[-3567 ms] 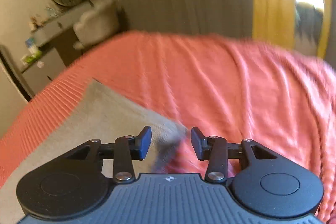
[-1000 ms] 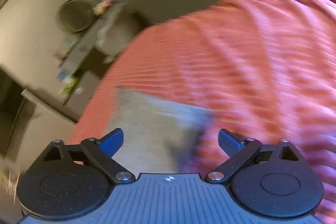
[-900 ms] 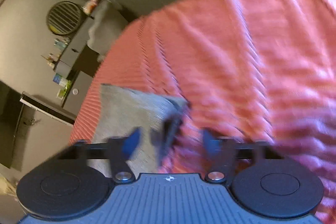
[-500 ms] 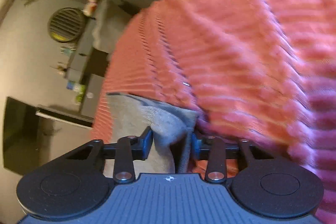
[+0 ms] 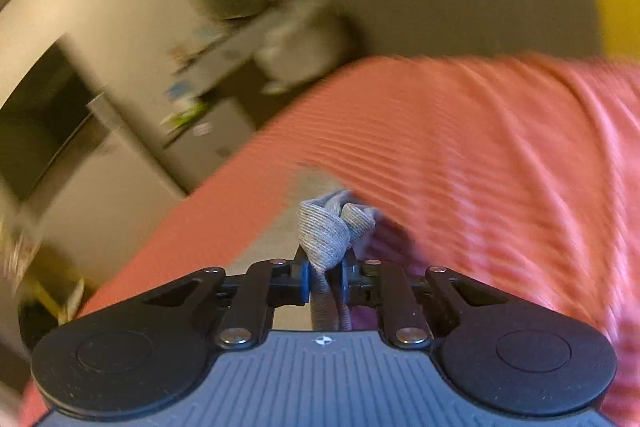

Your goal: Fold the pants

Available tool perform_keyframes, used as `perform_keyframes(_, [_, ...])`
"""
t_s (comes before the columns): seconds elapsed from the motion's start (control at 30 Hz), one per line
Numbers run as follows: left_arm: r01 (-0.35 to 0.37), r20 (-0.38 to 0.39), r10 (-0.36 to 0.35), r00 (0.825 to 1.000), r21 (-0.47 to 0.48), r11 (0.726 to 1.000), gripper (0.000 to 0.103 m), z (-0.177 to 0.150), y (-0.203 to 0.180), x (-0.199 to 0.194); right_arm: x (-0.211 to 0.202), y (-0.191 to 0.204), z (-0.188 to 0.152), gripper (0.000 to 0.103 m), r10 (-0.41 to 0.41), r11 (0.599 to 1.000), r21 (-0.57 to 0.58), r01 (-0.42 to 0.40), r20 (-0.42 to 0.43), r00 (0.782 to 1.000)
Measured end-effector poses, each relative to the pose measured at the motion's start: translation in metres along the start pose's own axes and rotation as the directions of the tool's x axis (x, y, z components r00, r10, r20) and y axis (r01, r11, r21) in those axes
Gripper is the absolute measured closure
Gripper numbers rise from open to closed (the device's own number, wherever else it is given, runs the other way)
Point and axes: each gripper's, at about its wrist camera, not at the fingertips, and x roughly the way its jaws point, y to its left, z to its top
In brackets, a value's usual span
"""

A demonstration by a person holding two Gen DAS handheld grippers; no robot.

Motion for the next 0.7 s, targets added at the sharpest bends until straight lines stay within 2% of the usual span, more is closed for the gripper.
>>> perform_keyframes(0.07, [0.022,0.003,-0.022,1.000,-0.015,1.000,0.005,0.003,0.003,-0.003,-0.008,0.042,0.002,0.090,0.048,0.985,-0.167,-0.043,0.023,0.999])
perform_keyframes(0.1, [0.039,0.008,-0.039,0.999,-0.024,0.999,0.006,0.005,0.005,-0.005,-0.013,0.061,0.001,0.090,0.097,0.972,-0.218,-0.090,0.022,0.995])
perform_keyframes(0.17, [0.076,0.019,-0.076,0.997,-0.044,0.996,0.007,0.009,0.009,-0.010,-0.017,0.094,-0.007,0.090,0.190,0.941,-0.283,-0.187,-0.017,0.982])
perform_keyframes(0.23, [0.107,0.033,-0.105,0.994,-0.067,0.992,0.010,0.013,0.014,-0.014,-0.019,0.130,-0.028,0.090,0.262,0.884,-0.376,-0.279,-0.096,0.960])
perform_keyframes(0.3, [0.135,0.048,-0.130,0.990,-0.103,0.986,0.010,0.017,0.021,-0.017,-0.018,0.159,-0.058,0.090,0.315,0.818,-0.434,-0.377,-0.210,0.926])
perform_keyframes(0.37, [0.166,0.063,-0.159,0.985,-0.140,0.976,0.011,0.019,0.029,-0.020,-0.013,0.177,-0.093,0.090,0.342,0.767,-0.442,-0.464,-0.331,0.880])
perform_keyframes(0.47, [0.203,0.062,-0.194,0.979,-0.181,0.962,0.011,0.019,0.039,-0.019,0.005,0.196,-0.139,0.088,0.282,0.725,-0.430,-0.538,-0.527,0.802])
perform_keyframes(0.5, [0.213,0.054,-0.206,0.977,-0.189,0.959,0.011,0.019,0.040,-0.017,0.013,0.202,-0.146,0.084,0.244,0.721,-0.413,-0.557,-0.600,0.762])
perform_keyframes(0.53, [0.229,0.039,-0.226,0.973,-0.203,0.952,0.011,0.018,0.042,-0.013,0.021,0.205,-0.147,0.080,0.230,0.734,-0.378,-0.564,-0.643,0.731])
perform_keyframes(0.57, [0.251,0.024,-0.252,0.967,-0.222,0.942,0.011,0.017,0.043,-0.009,0.025,0.204,-0.144,0.069,0.242,0.765,-0.328,-0.554,-0.650,0.720])
perform_keyframes(0.6, [0.277,0.006,-0.284,0.959,-0.244,0.929,0.011,0.017,0.044,-0.005,0.027,0.199,-0.137,0.051,0.281,0.790,-0.271,-0.550,-0.638,0.717])
perform_keyframes(0.63, [0.299,-0.009,-0.313,0.950,-0.267,0.916,0.011,0.016,0.044,-0.001,0.028,0.191,-0.128,0.041,0.336,0.815,-0.194,-0.545,-0.609,0.719])
perform_keyframes(0.67, [0.319,-0.023,-0.340,0.940,-0.293,0.901,0.011,0.014,0.044,0.004,0.026,0.185,-0.124,0.027,0.369,0.840,-0.134,-0.526,-0.570,0.734])
perform_keyframes(0.7, [0.338,-0.038,-0.367,0.929,-0.311,0.888,0.012,0.013,0.043,0.009,0.027,0.174,-0.119,0.024,0.381,0.867,-0.081,-0.491,-0.526,0.760])
